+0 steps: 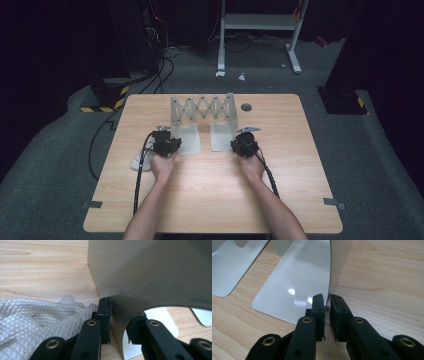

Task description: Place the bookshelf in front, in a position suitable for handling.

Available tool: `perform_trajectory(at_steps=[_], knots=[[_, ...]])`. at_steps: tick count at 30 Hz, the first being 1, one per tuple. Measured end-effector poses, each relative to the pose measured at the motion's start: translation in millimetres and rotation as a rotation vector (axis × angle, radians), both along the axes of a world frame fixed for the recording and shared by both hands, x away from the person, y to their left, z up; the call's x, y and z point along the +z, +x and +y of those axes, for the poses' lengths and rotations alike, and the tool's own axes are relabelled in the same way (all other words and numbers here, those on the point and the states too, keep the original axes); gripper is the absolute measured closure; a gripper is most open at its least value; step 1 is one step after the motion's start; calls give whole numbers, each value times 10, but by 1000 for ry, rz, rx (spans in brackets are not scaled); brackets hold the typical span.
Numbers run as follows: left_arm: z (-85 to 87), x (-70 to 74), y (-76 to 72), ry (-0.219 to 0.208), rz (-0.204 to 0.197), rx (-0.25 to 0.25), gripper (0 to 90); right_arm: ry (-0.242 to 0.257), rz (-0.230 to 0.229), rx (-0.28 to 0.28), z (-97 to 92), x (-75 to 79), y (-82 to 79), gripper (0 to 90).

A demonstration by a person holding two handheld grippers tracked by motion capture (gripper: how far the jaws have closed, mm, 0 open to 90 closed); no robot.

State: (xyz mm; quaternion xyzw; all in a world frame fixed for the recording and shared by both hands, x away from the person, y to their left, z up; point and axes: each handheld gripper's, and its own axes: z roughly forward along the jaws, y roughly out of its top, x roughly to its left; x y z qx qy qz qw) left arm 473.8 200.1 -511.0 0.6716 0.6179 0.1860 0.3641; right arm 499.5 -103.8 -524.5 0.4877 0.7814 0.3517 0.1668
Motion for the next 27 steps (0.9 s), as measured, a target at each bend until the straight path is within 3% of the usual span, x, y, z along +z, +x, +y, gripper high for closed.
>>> perform_trajectory(at_steps=[13,27], knots=[[-25,15,-38,16,10,-34,758,-38,0,-9,-87,18,-44,846],[-138,18,-88,23,9,-84,759,-37,-12,-10,-250,10,-153,843]])
